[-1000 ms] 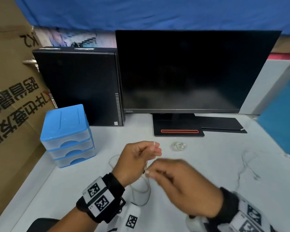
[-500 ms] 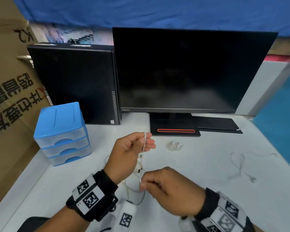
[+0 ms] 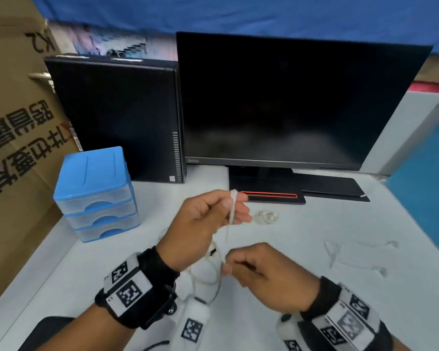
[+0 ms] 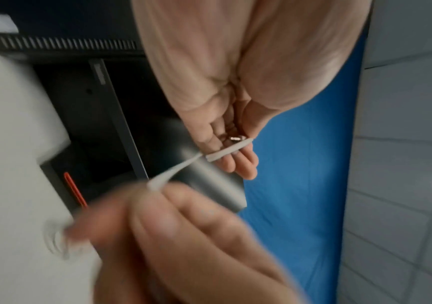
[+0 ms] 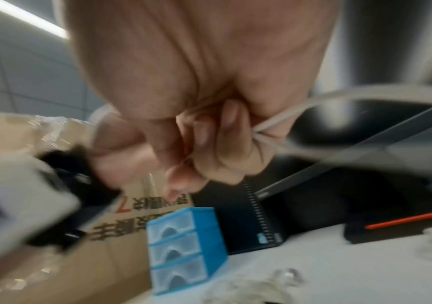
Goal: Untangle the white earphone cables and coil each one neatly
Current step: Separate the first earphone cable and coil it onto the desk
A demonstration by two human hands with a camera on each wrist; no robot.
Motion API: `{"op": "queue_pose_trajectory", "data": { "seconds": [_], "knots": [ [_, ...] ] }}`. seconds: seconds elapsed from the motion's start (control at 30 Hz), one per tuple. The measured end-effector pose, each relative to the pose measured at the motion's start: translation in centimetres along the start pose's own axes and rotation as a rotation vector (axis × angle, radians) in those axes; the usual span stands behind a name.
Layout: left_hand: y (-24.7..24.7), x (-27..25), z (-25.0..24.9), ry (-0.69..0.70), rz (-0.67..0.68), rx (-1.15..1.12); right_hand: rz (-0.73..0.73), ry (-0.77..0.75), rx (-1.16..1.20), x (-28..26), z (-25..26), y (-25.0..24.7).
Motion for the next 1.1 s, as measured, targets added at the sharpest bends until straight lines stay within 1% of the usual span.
{"op": "queue_pose_trajectory", "data": {
  "seconds": [0.03,0.07,0.1,0.13,0.2,0.23,0.27,0.3,0.33,0.37,0.43,0.47,0.5,0.53,0.57,0.6,0.63,0.67,0.73,0.77,0.8,0.83,0.87,0.9,0.93,0.97,1.03,1.07,1.1],
  "knots": [
    [-1.2,0.4,0.2,0.020,-0.057,0.073,0.056,-0.042,0.005,-0.4,1.6,0.4],
    [-2.0,0.7,0.7,0.026,-0.080,0.155,0.051,-0.090,0.011,-0.9,3.3,-0.1],
    [-2.3,0.7,1.3,0.012,-0.060,0.223,-0.005,-0.125,0.030,-1.3,4.8,-1.4],
    [-1.8,0.5,2.0,-0.016,0.001,0.262,-0.106,-0.159,0.044,-1.7,6.0,-3.1],
    [0.5,-0.8,3.2,-0.080,0.162,0.259,-0.392,-0.226,0.021,-2.7,6.5,-7.3],
    [1.8,-1.5,3.4,-0.104,0.228,0.225,-0.535,-0.217,-0.020,-3.0,5.9,-9.2],
    [2.9,-2.1,3.2,-0.112,0.270,0.179,-0.641,-0.177,-0.047,-2.9,4.5,-10.5],
    [3.8,-2.4,2.7,-0.102,0.283,0.125,-0.695,-0.121,-0.067,-2.5,2.4,-11.0],
    [4.2,-2.4,2.1,-0.082,0.270,0.064,-0.690,-0.060,-0.096,-1.8,0.3,-10.7],
    [4.3,-2.2,1.3,-0.059,0.240,0.005,-0.619,0.002,-0.137,-1.0,-1.6,-9.4],
    [2.9,-1.4,0.1,-0.017,0.131,-0.059,-0.338,0.092,-0.199,0.2,-3.8,-4.8],
    [1.8,-0.9,-0.3,0.011,0.064,-0.029,-0.182,0.097,-0.182,0.2,-3.6,-2.3],
    [0.5,-0.5,-0.5,0.044,0.003,0.051,-0.051,0.062,-0.134,-0.1,-2.2,-0.3],
    [-0.4,-0.3,-0.6,0.070,-0.035,0.157,0.043,0.014,-0.072,-0.5,-0.1,0.8],
    [-1.0,-0.3,-0.4,0.080,-0.043,0.252,0.099,-0.031,0.004,-1.0,2.1,0.9],
    [-1.1,-0.4,0.0,0.077,-0.025,0.314,0.093,-0.076,0.076,-1.3,3.9,0.1],
    [-0.8,-0.7,0.5,0.063,0.013,0.346,0.015,-0.114,0.142,-1.4,5.0,-1.7],
    [-0.2,-1.1,1.0,0.042,0.062,0.352,-0.115,-0.147,0.206,-1.4,5.4,-4.1],
    [1.4,-1.8,1.4,0.002,0.155,0.283,-0.415,-0.163,0.238,-1.6,3.7,-8.7],
    [2.2,-2.0,1.2,-0.011,0.192,0.205,-0.514,-0.130,0.202,-1.5,2.3,-9.7],
    [2.8,-2.1,0.7,-0.019,0.219,0.111,-0.551,-0.085,0.149,-1.2,1.0,-9.7],
    [3.2,-2.0,0.1,-0.024,0.231,0.010,-0.514,-0.050,0.125,-0.6,-0.1,-8.7],
    [3.3,-1.8,-0.5,-0.028,0.221,-0.089,-0.431,-0.017,0.131,-0.1,-1.0,-6.8],
    [3.0,-1.5,-0.8,-0.040,0.175,-0.178,-0.340,0.010,0.153,0.2,-1.2,-4.7],
    [2.2,-1.1,-0.8,-0.054,0.094,-0.237,-0.251,0.021,0.157,0.1,-0.8,-2.9],
    [1.1,-0.7,-0.6,-0.052,-0.006,-0.243,-0.164,0.009,0.144,-0.1,0.0,-1.4],
    [-1.4,0.0,-0.1,0.003,-0.174,-0.112,-0.013,-0.062,0.074,-0.8,2.7,0.3],
    [-2.4,0.3,-0.1,0.039,-0.213,-0.002,0.025,-0.099,0.057,-1.2,4.0,0.2],
    [-3.1,0.5,-0.2,0.071,-0.221,0.110,0.024,-0.122,0.074,-1.6,5.2,-0.5]
  ]
}}
Point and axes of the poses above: each hand's wrist, its own x-axis towards the middle knuckle, its own y-axis out of the palm, z = x × y, the point moved 9 cm from there along x, towards the middle knuckle, and after that the axes turned 1 degree about -z, right-handed, at the moved point
